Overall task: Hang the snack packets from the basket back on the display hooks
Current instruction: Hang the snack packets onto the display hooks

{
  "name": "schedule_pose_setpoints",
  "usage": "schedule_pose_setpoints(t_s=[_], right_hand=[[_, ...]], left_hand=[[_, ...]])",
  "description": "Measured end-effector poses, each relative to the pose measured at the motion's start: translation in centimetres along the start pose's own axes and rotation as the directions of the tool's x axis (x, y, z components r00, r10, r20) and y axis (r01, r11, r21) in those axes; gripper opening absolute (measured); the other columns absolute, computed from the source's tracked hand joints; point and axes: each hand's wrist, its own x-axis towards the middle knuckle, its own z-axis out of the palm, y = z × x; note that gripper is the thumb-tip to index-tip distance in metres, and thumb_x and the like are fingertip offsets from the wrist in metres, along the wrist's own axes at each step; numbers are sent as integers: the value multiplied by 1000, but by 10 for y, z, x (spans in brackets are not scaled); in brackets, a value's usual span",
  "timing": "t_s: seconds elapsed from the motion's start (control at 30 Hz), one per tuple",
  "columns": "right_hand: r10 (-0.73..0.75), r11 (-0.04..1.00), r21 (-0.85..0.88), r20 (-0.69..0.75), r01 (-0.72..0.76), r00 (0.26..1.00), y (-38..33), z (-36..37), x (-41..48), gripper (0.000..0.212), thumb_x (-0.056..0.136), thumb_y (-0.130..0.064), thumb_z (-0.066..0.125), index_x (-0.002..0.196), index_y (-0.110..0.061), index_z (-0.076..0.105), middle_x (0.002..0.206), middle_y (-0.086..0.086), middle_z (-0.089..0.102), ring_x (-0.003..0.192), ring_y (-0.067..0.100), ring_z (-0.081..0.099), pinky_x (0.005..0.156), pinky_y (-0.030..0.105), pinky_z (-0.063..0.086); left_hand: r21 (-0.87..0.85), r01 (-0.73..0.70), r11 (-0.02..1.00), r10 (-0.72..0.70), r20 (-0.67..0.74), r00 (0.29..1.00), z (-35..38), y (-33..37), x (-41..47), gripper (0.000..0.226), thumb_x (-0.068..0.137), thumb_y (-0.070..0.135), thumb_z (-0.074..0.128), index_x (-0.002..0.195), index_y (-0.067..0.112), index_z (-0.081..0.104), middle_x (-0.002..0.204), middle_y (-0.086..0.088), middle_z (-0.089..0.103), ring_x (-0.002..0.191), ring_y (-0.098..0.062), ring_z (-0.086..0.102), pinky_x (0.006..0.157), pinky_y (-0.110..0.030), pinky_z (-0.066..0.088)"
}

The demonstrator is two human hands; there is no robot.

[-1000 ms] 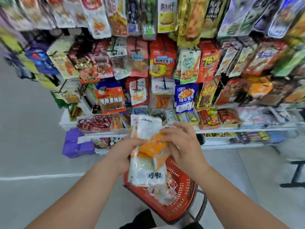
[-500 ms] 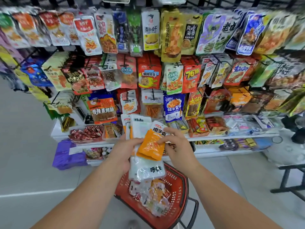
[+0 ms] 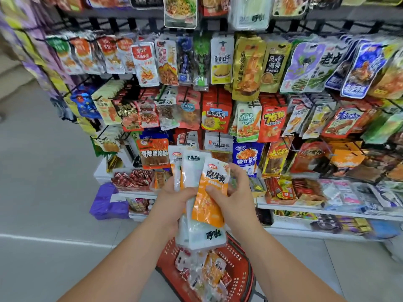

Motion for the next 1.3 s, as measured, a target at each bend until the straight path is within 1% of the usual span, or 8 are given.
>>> schedule_pose_setpoints(t_s=[0.1,0.2,0.3,0.4,0.63,0.83,1.03,1.3], right_hand=[[142,971,195,6,-141,990,-13,17,5,101,83,-9,84,159,-35,23,127,-12,69,107,12,72,91,47,61],[194,952,239,15,-192,981,-20,42,12,69,88,-6,79,143,-23,41,101,-4,80,89,16,77,71,38,64],[216,933,284,50,-221,975,-25,82,17,41,92,-4,73,127,-15,55,99,3,80,86,24,78,72,44,64],[176,952,252,14,-174,984,-26,139,20,30,95,-4,70,121,-15,60,102,6,79,85,23,78,70,38,63],[92,986,139,11,-93,996,-42,291,16,22,92,-9,76,111,-20,72,97,5,78,88,25,75,76,44,64],[62,982,173,85,-76,994,-74,372,31,21,99,-10,68,114,-24,71,103,8,77,90,28,76,77,49,64],[21,986,163,138,-44,990,-106,431,73,21,99,-11,67,113,-26,66,103,7,76,88,29,76,75,48,64],[-179,974,173,206,144,962,-179,497,154,20,97,-16,68,112,-29,64,90,0,75,77,21,74,75,47,63]], left_hand=[[2,-47,999,47,-25,999,-11,16,-2,43,89,-6,71,127,11,66,108,-20,78,96,-41,76,80,-53,63],[-13,-79,997,79,-33,996,-36,35,-1,39,90,-7,69,123,13,67,104,-19,79,86,-35,77,68,-45,64],[-29,-95,995,93,-43,995,-71,54,4,37,89,-7,69,119,16,69,101,-17,79,84,-35,77,78,-53,63],[-63,-102,993,100,-28,995,-116,75,11,32,91,0,72,118,17,71,104,-16,80,92,-38,77,85,-58,62],[-52,-150,987,148,-32,988,-243,143,26,41,86,0,78,122,19,68,104,-13,80,95,-35,78,86,-57,62],[-112,-204,972,200,-47,979,-321,195,27,42,88,3,76,125,19,66,107,-13,80,94,-32,78,69,-46,64],[-120,-272,955,260,-109,960,-358,253,50,40,87,-5,74,121,12,64,100,-19,79,78,-33,78,60,-45,63],[-99,-455,885,439,-151,886,-375,356,94,34,91,-5,70,118,15,66,99,-15,80,80,-31,79,58,-41,62]])
